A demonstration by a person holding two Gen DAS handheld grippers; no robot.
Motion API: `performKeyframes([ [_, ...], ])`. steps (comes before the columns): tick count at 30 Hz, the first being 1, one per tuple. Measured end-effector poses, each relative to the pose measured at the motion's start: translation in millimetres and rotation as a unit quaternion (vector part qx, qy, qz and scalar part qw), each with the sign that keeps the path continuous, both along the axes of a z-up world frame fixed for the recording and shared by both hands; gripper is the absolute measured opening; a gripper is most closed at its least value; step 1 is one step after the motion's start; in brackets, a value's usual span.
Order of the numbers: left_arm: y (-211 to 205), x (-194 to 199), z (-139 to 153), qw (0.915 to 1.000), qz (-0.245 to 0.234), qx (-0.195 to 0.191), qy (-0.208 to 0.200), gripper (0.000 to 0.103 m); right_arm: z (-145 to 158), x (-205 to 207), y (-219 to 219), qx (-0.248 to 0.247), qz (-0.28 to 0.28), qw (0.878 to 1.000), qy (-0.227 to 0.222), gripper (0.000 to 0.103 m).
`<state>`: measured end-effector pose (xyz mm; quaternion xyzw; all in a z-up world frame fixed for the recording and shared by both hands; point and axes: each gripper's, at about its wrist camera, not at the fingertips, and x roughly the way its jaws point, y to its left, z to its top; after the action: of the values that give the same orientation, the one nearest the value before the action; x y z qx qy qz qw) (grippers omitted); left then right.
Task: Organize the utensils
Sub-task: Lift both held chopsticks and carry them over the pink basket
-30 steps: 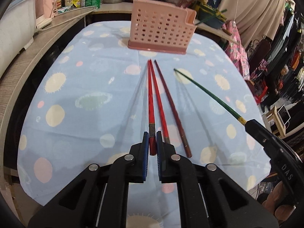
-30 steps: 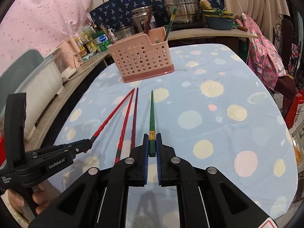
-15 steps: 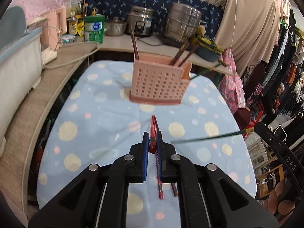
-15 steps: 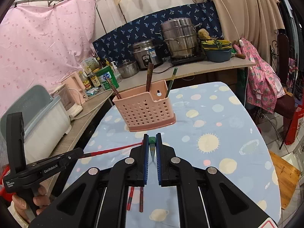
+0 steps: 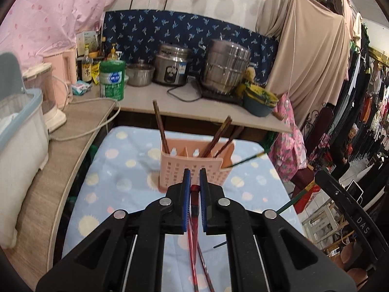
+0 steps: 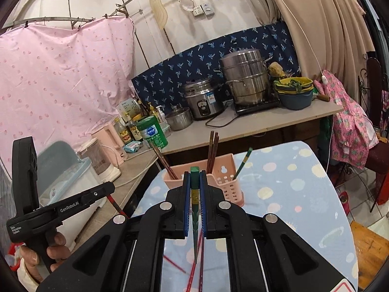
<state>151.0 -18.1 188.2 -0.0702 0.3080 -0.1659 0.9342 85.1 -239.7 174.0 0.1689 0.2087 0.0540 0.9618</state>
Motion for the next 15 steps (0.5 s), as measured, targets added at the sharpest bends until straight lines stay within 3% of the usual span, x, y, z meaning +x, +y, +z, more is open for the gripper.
performKeyframes([
  [15, 2.6, 75.9, 94.7, 0.9937, 0.043, -0.029, -0.099, 0.007, 70.9, 88.1, -11.6, 0.015, -0.02, 0.996, -0.081, 0.007],
])
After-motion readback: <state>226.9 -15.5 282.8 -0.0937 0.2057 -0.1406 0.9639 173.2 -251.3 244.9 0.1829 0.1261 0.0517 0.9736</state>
